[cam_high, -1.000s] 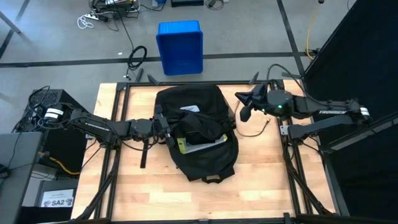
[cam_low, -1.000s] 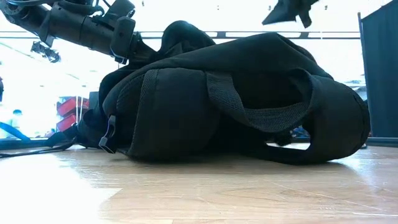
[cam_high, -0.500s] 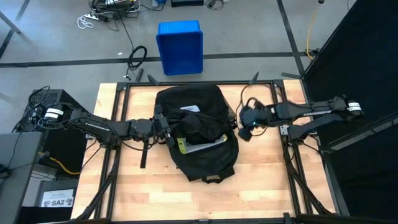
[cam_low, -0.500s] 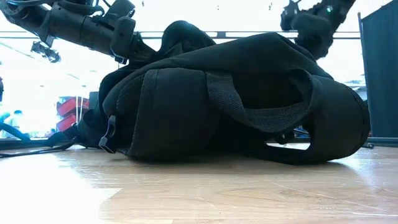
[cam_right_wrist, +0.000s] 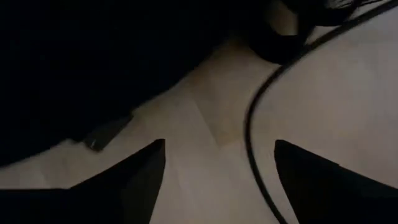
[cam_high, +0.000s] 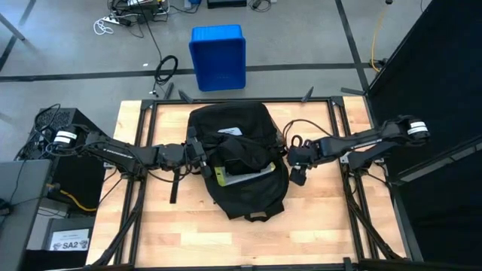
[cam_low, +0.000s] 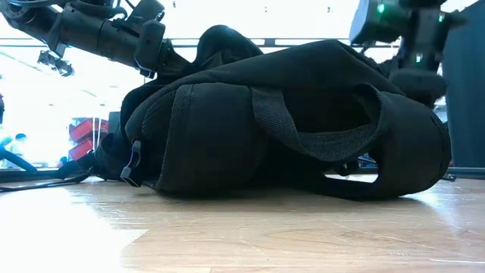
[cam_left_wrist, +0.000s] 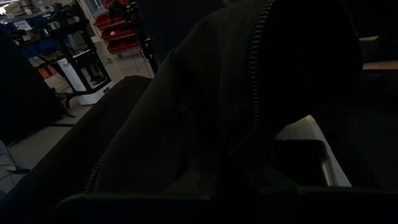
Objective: Unpack backpack
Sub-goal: Put the black USB cable from the backpack
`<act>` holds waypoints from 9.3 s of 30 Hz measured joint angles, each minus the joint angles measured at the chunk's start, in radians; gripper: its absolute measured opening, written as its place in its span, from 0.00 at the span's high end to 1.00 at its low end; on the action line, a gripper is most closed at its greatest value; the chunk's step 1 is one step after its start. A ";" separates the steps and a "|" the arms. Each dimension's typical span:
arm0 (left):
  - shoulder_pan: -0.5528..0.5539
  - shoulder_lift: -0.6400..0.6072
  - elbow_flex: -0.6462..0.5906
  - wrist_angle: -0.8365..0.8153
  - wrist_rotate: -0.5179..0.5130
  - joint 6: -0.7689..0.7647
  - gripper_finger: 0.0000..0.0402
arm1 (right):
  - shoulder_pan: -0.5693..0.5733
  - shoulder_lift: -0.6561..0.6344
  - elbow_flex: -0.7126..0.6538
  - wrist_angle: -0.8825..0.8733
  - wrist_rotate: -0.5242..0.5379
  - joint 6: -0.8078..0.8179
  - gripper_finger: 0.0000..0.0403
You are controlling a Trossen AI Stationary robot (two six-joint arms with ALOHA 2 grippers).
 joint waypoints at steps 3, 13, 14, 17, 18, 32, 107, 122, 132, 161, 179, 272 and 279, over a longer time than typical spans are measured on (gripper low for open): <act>0.000 0.000 0.000 0.000 0.000 0.000 1.00 | -0.047 0.029 -0.064 0.109 -0.016 -0.010 0.34; 0.000 0.000 0.000 0.001 0.000 0.000 1.00 | -0.174 0.076 -0.109 0.190 0.004 -0.077 0.75; 0.000 0.000 0.000 0.001 0.000 0.000 1.00 | -0.174 0.072 -0.103 0.189 -0.003 -0.078 0.83; 0.000 0.000 0.000 0.000 0.000 0.000 1.00 | -0.174 0.059 -0.081 0.189 0.001 -0.062 0.97; 0.000 0.000 0.000 0.000 0.000 0.000 1.00 | -0.172 0.053 -0.070 0.190 0.018 -0.039 0.97; 0.000 0.000 0.000 -0.003 0.000 0.000 1.00 | -0.168 -0.144 0.117 0.116 0.156 -0.091 1.00; 0.000 0.000 0.000 -0.034 0.000 0.000 1.00 | -0.693 0.395 0.114 0.581 0.242 -0.866 1.00; 0.000 0.000 0.000 -0.040 0.000 0.000 1.00 | -0.496 -0.197 0.115 0.616 0.521 -0.834 1.00; 0.000 0.000 0.000 -0.028 0.000 -0.001 1.00 | -0.261 -0.518 0.116 0.774 0.240 -0.595 1.00; -0.002 0.001 0.000 0.038 0.000 -0.007 1.00 | 0.075 0.145 0.282 1.319 -0.128 -0.561 1.00; -0.023 0.002 0.338 -0.130 -0.002 0.111 1.00 | 0.035 0.244 0.426 1.141 -0.274 -0.774 1.00; -0.115 0.000 0.499 -0.565 -0.021 0.052 1.00 | 0.211 -0.090 0.427 -0.048 0.090 -0.441 0.56; -0.115 0.001 0.499 -0.561 -0.021 0.051 1.00 | 0.392 0.123 0.427 -0.001 0.115 -0.384 0.56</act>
